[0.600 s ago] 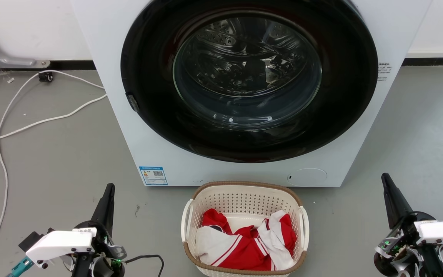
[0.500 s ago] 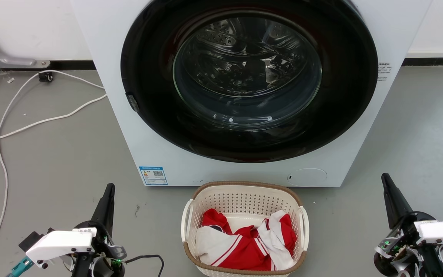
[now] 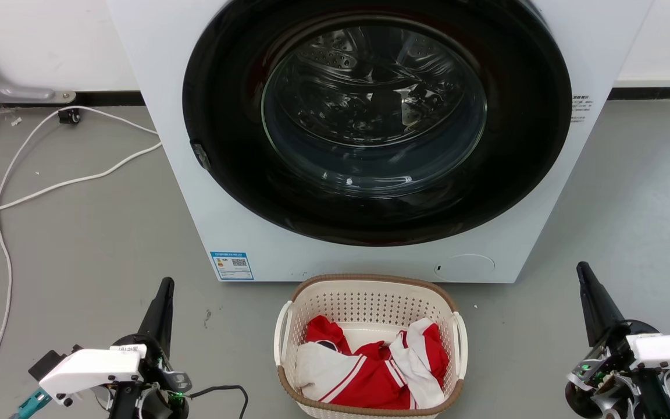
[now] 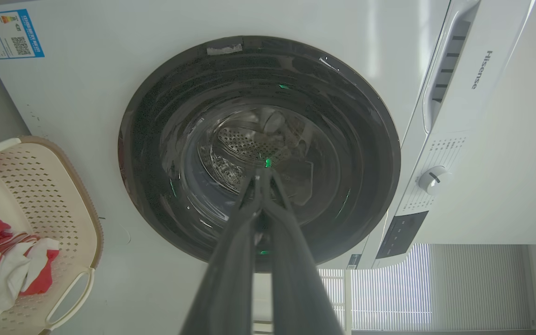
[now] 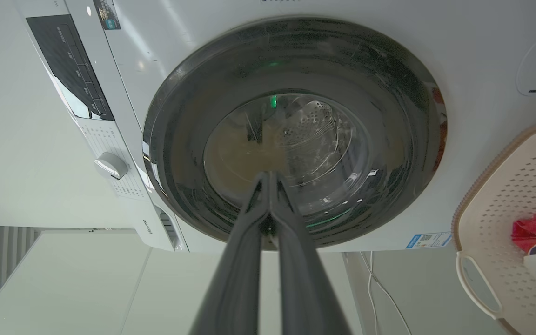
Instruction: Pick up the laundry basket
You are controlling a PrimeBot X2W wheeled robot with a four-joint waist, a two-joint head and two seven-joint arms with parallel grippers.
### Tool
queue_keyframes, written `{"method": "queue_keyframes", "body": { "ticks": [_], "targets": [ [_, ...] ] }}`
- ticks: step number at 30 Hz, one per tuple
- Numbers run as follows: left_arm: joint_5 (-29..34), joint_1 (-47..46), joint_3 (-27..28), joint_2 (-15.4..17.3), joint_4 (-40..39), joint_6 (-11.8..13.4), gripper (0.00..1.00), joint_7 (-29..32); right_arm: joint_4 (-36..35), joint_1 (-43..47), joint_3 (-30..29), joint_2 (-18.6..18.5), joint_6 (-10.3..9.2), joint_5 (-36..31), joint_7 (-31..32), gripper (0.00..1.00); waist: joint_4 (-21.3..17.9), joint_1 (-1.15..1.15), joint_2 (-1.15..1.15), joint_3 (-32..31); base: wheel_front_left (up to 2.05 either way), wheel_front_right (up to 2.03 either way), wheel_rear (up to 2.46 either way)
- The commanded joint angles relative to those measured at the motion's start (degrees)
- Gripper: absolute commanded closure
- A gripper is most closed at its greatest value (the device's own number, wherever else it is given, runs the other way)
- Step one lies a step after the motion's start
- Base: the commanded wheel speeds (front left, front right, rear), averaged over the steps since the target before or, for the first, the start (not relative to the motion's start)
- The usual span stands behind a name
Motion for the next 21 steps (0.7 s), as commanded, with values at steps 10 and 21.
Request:
{"method": "queue_keyframes", "body": {
  "ticks": [10,21],
  "targets": [
    [0.5,0.0,-2.1,-0.2,-0.2,0.0,0.0,-2.0,-1.2,1.1,0.6,0.1,0.0,-1.1,-2.1,0.0,0.1,0.0,0.0,0.0,0.0,0.0,0.0],
    [12.9,-0.3,-4.6,0.1,-2.2,0.0,0.0,-5.2,-4.5,2.5,-0.1,-0.1,0.01,-14.4,-5.3,0.0,0.2,0.0,0.0,-0.1,0.0,0.0,0.0]
  ]
}}
